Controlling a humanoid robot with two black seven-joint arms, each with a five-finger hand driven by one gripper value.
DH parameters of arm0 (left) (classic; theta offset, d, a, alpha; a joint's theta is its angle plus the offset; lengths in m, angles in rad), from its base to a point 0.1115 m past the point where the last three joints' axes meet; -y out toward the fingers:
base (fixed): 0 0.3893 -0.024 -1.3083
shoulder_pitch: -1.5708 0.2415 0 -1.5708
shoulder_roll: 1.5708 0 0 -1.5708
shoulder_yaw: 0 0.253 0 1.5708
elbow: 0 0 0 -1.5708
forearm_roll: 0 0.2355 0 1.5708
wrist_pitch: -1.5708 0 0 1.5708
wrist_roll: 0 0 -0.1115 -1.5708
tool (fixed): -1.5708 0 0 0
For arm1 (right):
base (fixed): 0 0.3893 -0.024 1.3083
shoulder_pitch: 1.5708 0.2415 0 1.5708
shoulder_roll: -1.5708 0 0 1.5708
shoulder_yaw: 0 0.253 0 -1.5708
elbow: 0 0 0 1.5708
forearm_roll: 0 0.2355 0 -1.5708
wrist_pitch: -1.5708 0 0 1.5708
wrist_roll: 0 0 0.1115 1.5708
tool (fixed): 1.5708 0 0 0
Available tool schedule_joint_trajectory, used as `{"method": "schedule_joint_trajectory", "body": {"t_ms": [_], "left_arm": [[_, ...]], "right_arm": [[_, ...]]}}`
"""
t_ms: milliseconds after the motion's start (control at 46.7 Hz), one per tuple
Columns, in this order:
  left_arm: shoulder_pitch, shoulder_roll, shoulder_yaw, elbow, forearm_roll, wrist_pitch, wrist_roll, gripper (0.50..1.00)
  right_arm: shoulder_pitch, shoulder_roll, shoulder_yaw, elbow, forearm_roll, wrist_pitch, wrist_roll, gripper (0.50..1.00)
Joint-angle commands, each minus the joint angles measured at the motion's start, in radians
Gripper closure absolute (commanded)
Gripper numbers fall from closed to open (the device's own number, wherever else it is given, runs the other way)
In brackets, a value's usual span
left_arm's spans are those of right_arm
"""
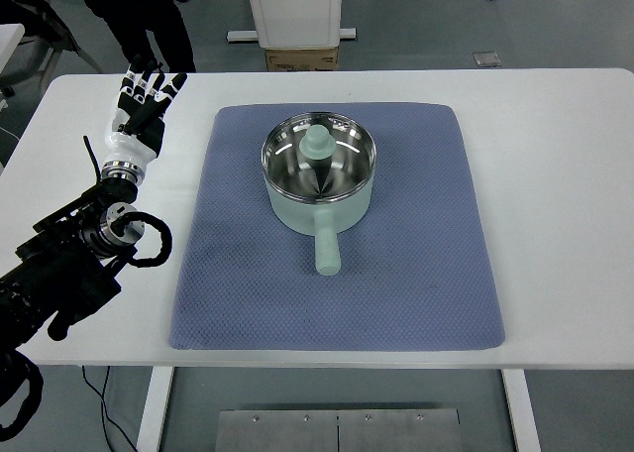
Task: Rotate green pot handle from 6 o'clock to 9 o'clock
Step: 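Raise the left hand from its rest pose beside the mat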
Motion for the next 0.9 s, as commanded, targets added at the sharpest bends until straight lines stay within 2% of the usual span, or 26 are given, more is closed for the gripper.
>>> {"method": "schedule_joint_trajectory", "body": {"t_ms": [0, 600, 707, 878], "left_arm": [[0.000, 0.000, 0.000, 0.000, 0.000, 0.000, 0.000, 0.500], [-0.012, 0.023, 0.002, 0.000, 0.023, -0.015, 0.000, 0.500], [-0.032, 0.072, 0.005, -0.003, 0.123, -0.012, 0.000, 0.500], [-0.044, 0.094, 0.005, -0.012, 0.258, -0.006, -0.002, 0.500]], "right_arm": [[0.000, 0.000, 0.000, 0.000, 0.000, 0.000, 0.000, 0.500], [0.000, 0.000, 0.001, 0.000, 0.000, 0.000, 0.000, 0.500], [0.000, 0.000, 0.000, 0.000, 0.000, 0.000, 0.000, 0.500], [0.000, 0.000, 0.000, 0.000, 0.000, 0.000, 0.000, 0.500]]}}
